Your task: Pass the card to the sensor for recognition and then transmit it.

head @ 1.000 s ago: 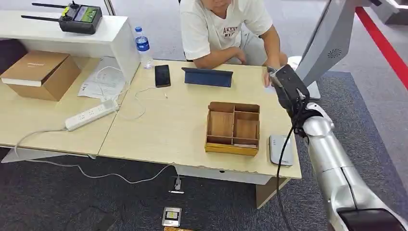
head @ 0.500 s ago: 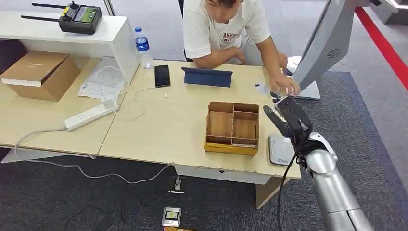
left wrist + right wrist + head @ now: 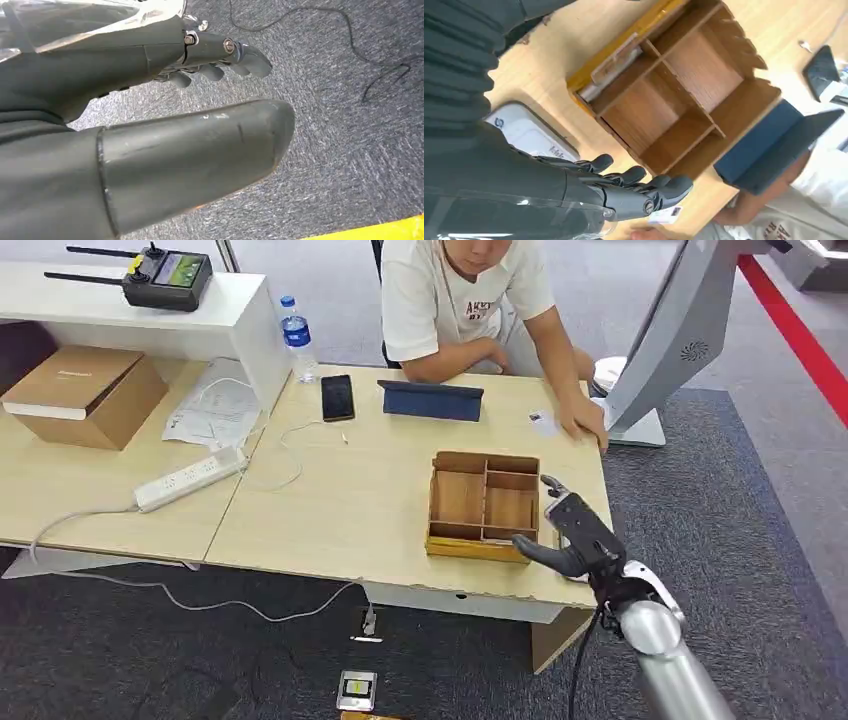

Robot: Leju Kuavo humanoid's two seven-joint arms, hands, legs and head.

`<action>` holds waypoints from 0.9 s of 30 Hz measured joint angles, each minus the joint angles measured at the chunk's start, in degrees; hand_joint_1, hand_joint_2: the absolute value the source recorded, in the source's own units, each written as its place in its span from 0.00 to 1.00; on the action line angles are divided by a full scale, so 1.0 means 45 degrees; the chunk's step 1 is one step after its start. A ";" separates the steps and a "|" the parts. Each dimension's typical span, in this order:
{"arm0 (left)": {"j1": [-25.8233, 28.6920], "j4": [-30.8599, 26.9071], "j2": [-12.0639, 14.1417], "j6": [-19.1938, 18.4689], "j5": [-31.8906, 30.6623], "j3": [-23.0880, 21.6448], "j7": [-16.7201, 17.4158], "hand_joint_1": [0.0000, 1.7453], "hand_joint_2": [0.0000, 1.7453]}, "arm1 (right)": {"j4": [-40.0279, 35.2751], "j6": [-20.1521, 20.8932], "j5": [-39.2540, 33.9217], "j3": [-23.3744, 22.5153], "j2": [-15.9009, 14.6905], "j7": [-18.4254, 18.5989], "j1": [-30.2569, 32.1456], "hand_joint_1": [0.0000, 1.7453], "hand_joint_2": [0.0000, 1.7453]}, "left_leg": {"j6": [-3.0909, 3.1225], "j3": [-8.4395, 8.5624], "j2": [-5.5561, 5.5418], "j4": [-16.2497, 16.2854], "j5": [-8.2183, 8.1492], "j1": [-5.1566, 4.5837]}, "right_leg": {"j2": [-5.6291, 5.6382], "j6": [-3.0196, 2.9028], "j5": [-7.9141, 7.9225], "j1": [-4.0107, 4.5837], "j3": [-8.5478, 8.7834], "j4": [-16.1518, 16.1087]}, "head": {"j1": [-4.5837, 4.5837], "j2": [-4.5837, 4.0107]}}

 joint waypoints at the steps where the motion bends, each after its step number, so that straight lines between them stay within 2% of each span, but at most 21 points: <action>1: -0.0002 -0.0005 0.0000 -0.0005 -0.0014 0.0000 0.0009 0.00 0.00 | -0.0062 -0.0010 0.0130 0.0092 -0.0005 0.0034 0.0126 0.00 1.00 | 0.0000 0.0001 0.0000 0.0000 0.0000 0.0001 | 0.0000 0.0000 0.0000 0.0000 0.0000 0.0000 | 0.0000 0.0000; 9: -0.0090 -0.0005 0.0000 -0.0151 -0.0131 -0.0005 0.0019 0.00 0.00 | -0.0340 -0.0272 0.0859 0.0685 -0.0088 0.0102 0.0796 0.00 1.00 | -0.0001 0.0000 0.0002 -0.0003 0.0000 0.0002 | 0.0001 -0.0002 -0.0001 0.0001 0.0000 0.0000 | 0.0000 0.0000; 12: -0.0103 -0.0005 0.0000 -0.0151 -0.0165 -0.0005 0.0034 0.00 0.00 | -0.0393 -0.0676 0.1643 0.0874 -0.0121 0.0102 0.0871 0.00 1.00 | 0.0000 0.0000 0.0002 -0.0002 0.0000 0.0000 | 0.0001 -0.0001 -0.0001 0.0001 0.0000 0.0000 | 0.0000 0.0000; 14: -0.0119 -0.0005 0.0000 -0.0151 -0.0170 -0.0005 0.0053 0.00 0.00 | -0.0437 -0.1503 0.2834 0.1103 -0.0146 0.0107 0.0873 0.00 1.00 | 0.0000 0.0000 0.0002 -0.0002 0.0000 0.0000 | 0.0001 -0.0001 0.0000 0.0001 0.0001 0.0000 | 0.0000 0.0000; 17: -0.0129 -0.0005 0.0000 -0.0116 -0.0189 -0.0005 0.0053 0.00 0.00 | -0.0394 -0.3689 0.5800 0.1471 -0.0131 0.0170 0.0790 0.00 1.00 | -0.0001 -0.0002 0.0002 -0.0003 0.0000 0.0000 | 0.0001 -0.0001 0.0000 0.0001 0.0000 0.0001 | 0.0005 -0.0005; 19: -0.0147 -0.0005 -0.0005 -0.0088 -0.0209 -0.0005 0.0034 0.00 0.00 | -0.0219 -0.4686 0.7186 0.1675 -0.0102 0.0136 0.0645 0.00 1.00 | -0.0001 0.0000 0.0004 -0.0003 0.0000 0.0000 | 0.0001 -0.0001 0.0000 0.0000 0.0001 0.0000 | 0.0000 -0.0004; 22: -0.0187 -0.0005 -0.0019 -0.0048 -0.0238 -0.0005 0.0034 0.00 0.00 | 0.0170 -0.5638 0.8091 0.1743 0.0078 -0.0097 0.0445 0.00 1.00 | -0.0001 -0.0001 0.0002 -0.0003 0.0000 0.0001 | 0.0001 -0.0001 -0.0001 0.0000 0.0002 0.0001 | 0.0000 0.0000; 27: -0.0275 -0.0005 -0.0024 -0.0049 -0.0301 -0.0005 0.0102 0.00 0.00 | 0.1029 -0.6537 0.8892 0.1763 0.0403 -0.0257 0.0031 0.00 1.00 | -0.0001 -0.0002 0.0002 -0.0003 0.0001 0.0002 | 0.0001 -0.0002 0.0000 0.0001 0.0002 0.0001 | 0.0000 -0.0005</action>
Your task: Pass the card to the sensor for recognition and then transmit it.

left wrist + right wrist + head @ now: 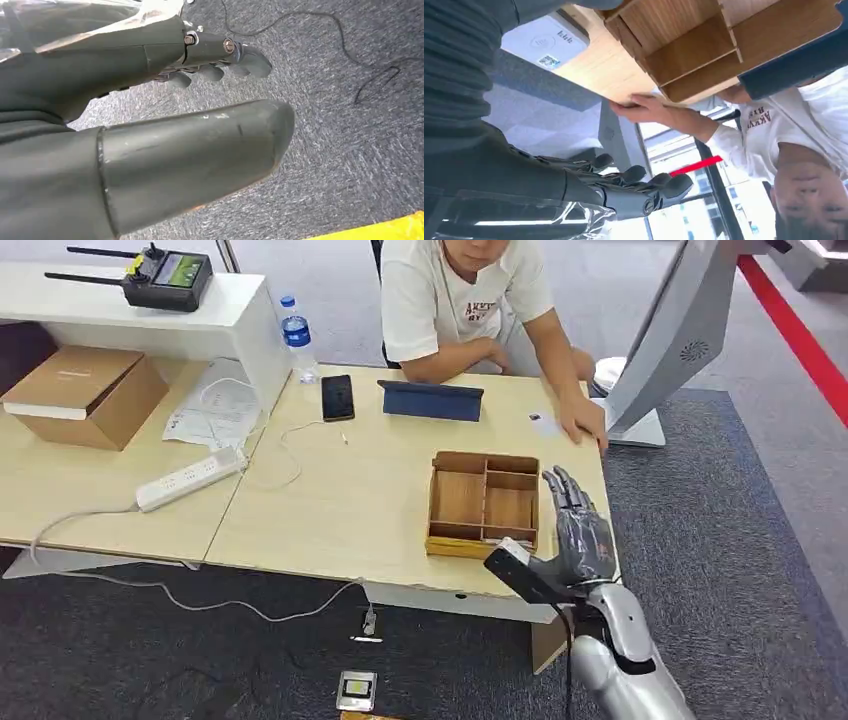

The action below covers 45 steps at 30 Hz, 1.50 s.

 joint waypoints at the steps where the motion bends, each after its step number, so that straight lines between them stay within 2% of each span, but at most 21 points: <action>1: -0.0012 0.0000 0.0000 0.0000 -0.0005 0.0000 0.0024 0.00 0.00 | 0.0165 -0.0102 0.0112 0.0005 0.0063 -0.0005 -0.0069 0.00 1.00 | 0.0000 0.0000 0.0000 0.0000 0.0000 0.0000 | 0.0000 0.0000 0.0000 0.0000 0.0000 0.0000 | 0.0000 0.0004; 11: -0.0016 0.0000 -0.0039 0.0000 0.0044 0.0000 -0.0019 0.00 0.00 | 0.1609 0.0015 0.0107 0.0010 0.0588 -0.0461 -0.0442 0.00 1.00 | 0.0000 -0.0002 -0.0001 0.0000 -0.0001 -0.0001 | -0.0001 0.0000 -0.0001 -0.0001 -0.0002 0.0000 | 0.0000 0.0000; 26: -0.0009 0.0000 -0.0092 0.0053 -0.0009 0.0000 -0.0043 0.00 0.00 | 0.2303 0.0359 -0.0048 0.0010 0.0719 -0.0563 -0.0443 0.00 1.00 | 0.0000 -0.0001 0.0000 0.0001 -0.0001 -0.0001 | 0.0000 0.0000 0.0000 -0.0001 -0.0003 0.0000 | 0.0000 0.0005; 35: -0.0047 0.0000 -0.0107 0.0053 -0.0131 0.0000 0.0010 0.00 0.00 | 0.2619 0.0320 0.1220 0.0185 0.0870 -0.0335 -0.0419 0.00 1.00 | 0.0000 -0.0001 0.0001 0.0000 -0.0001 -0.0001 | 0.0000 0.0000 0.0000 -0.0001 -0.0004 0.0000 | 0.0000 0.0004; 45: -0.0065 0.0000 -0.0107 0.0053 -0.0107 0.0000 0.0015 0.00 0.00 | 0.3211 0.0291 0.1477 0.0447 0.1093 -0.0325 -0.0308 0.00 1.00 | 0.0000 -0.0001 0.0001 0.0000 0.0000 -0.0001 | 0.0000 0.0000 0.0000 0.0000 -0.0005 0.0000 | 0.0000 0.0000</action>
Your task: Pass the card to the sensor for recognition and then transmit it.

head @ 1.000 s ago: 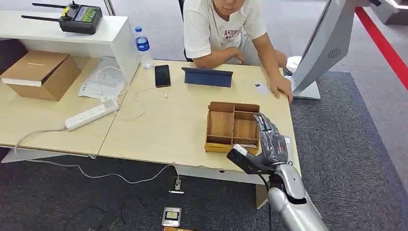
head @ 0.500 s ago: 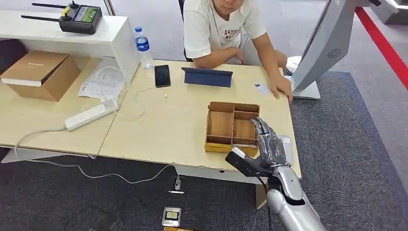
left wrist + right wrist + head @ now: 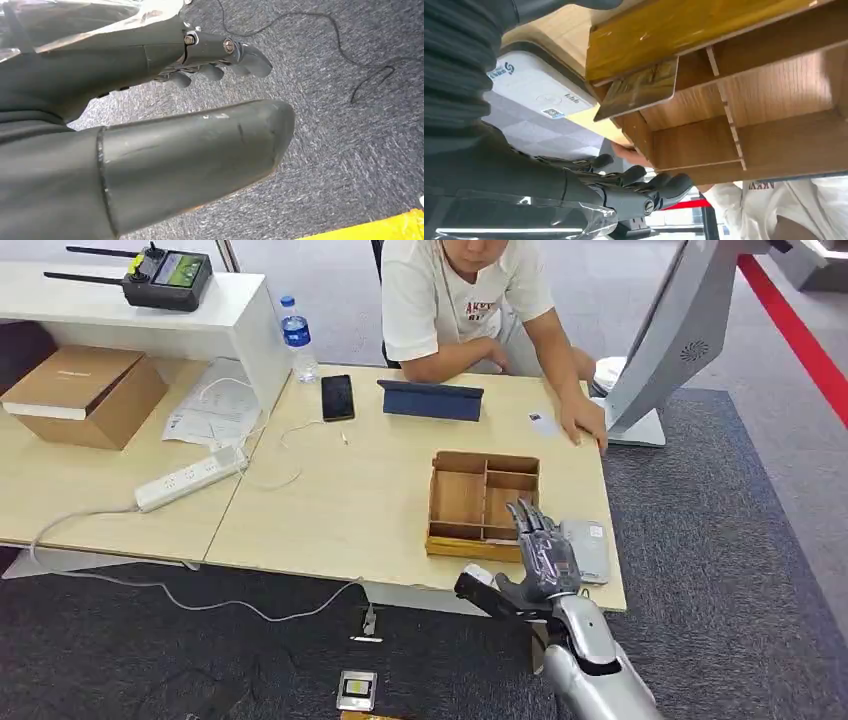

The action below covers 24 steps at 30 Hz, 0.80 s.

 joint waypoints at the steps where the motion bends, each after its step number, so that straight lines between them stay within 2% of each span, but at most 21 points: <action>1: -0.0001 0.0000 0.0000 -0.0005 0.0005 0.0000 0.0000 0.00 0.00 | 0.0063 -0.0029 0.0000 0.0039 0.0024 0.0000 0.0005 0.00 1.00 | 0.0000 -0.0001 0.0000 0.0000 0.0000 0.0000 | 0.0000 0.0000 0.0000 0.0000 0.0000 0.0000 | 0.0005 0.0000; 13: 0.0001 0.0000 0.0000 -0.0024 0.0010 0.0000 -0.0063 0.00 0.00 | 0.0865 -0.0301 -0.0214 0.0117 0.0228 -0.0102 -0.0138 0.00 1.00 | 0.0000 0.0000 0.0000 0.0000 0.0000 0.0000 | 0.0000 0.0000 0.0001 0.0000 0.0002 0.0000 | 0.0000 0.0000; 24: -0.0001 0.0000 -0.0005 -0.0024 -0.0034 0.0000 -0.0063 0.00 0.00 | 0.1307 -0.0447 -0.0262 0.0122 0.0539 -0.0267 -0.0802 0.00 1.00 | 0.0000 0.0001 0.0005 0.0000 0.0001 0.0001 | 0.0000 0.0000 0.0001 0.0000 0.0001 0.0001 | 0.0000 0.0005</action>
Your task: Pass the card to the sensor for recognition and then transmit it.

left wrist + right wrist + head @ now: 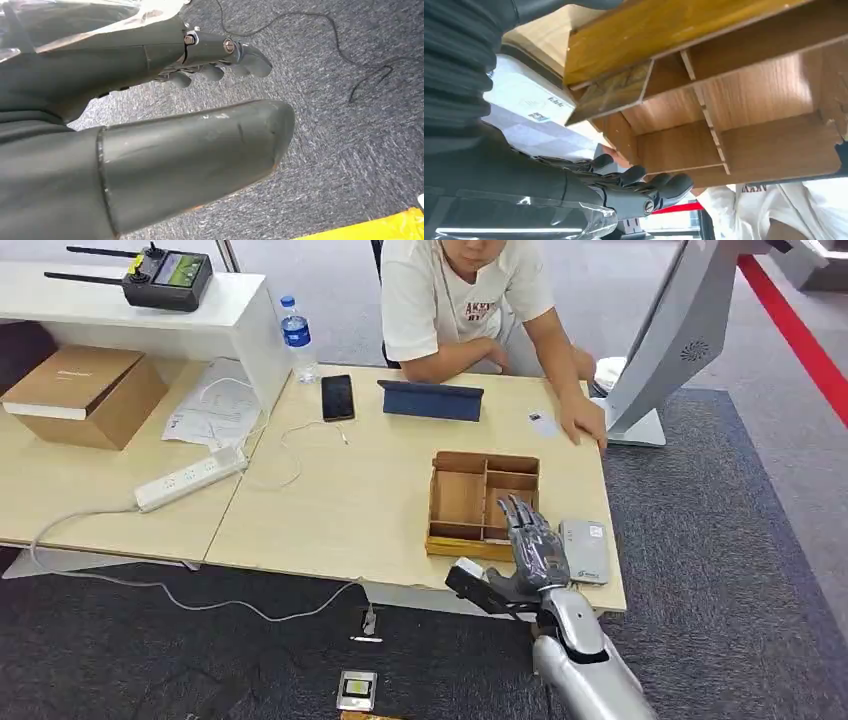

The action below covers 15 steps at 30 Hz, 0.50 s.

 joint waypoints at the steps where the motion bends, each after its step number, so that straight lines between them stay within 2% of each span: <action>1: -0.0002 0.0000 0.0000 0.0000 -0.0015 0.0000 0.0005 0.00 0.00 | 0.0039 -0.0005 -0.0005 0.0000 0.0024 0.0000 -0.0071 0.00 1.00 | 0.0000 0.0000 0.0000 0.0000 0.0000 0.0000 | 0.0000 0.0000 0.0000 0.0000 0.0000 0.0000 | 0.0000 -0.0005; 15: -0.0041 0.0000 -0.0015 0.0000 -0.0083 -0.0005 -0.0019 0.00 0.00 | 0.0680 -0.0160 -0.0214 -0.0024 0.0102 -0.0155 -0.0637 0.00 1.00 | 0.0000 0.0001 0.0002 0.0001 0.0000 -0.0001 | 0.0000 0.0000 0.0000 -0.0001 -0.0001 0.0000 | 0.0000 0.0000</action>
